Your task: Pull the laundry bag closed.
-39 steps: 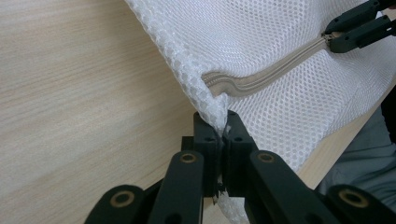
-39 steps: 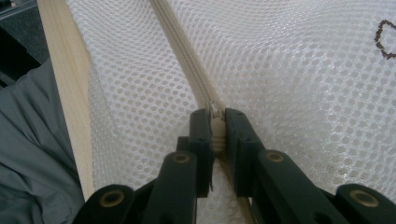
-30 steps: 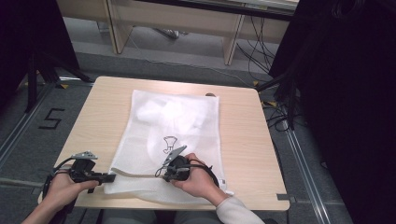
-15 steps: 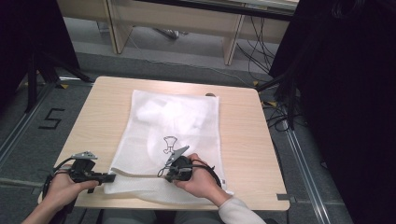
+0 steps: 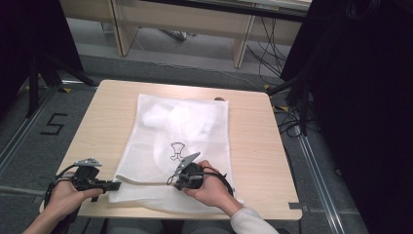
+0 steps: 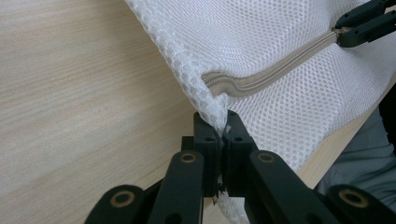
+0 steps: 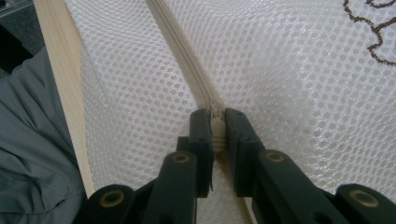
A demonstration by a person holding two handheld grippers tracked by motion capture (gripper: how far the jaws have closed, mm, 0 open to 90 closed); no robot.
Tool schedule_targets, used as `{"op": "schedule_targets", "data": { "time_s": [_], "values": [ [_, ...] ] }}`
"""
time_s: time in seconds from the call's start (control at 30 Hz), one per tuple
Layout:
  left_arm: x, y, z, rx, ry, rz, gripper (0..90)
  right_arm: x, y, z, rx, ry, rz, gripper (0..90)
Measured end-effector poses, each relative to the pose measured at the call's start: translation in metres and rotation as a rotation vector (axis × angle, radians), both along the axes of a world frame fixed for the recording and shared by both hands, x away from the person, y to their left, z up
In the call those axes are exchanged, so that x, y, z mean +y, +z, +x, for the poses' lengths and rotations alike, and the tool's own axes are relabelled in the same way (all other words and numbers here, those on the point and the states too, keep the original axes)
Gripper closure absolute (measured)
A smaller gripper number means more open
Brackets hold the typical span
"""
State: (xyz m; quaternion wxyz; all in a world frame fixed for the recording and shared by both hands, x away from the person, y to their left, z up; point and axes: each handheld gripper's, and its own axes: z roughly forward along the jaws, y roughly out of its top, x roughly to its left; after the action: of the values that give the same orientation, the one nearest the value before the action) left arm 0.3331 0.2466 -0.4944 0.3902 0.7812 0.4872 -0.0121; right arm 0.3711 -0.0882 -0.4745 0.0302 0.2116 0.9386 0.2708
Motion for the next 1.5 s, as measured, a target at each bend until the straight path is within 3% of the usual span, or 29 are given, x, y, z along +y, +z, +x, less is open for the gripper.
{"op": "schedule_targets", "data": {
  "time_s": [1.5],
  "values": [
    [0.0, 0.0, 0.0, 0.001, -0.001, -0.004, 86.2, -0.019, 0.002, -0.002, 0.006, -0.014, 0.004, 82.6]
  ]
}}
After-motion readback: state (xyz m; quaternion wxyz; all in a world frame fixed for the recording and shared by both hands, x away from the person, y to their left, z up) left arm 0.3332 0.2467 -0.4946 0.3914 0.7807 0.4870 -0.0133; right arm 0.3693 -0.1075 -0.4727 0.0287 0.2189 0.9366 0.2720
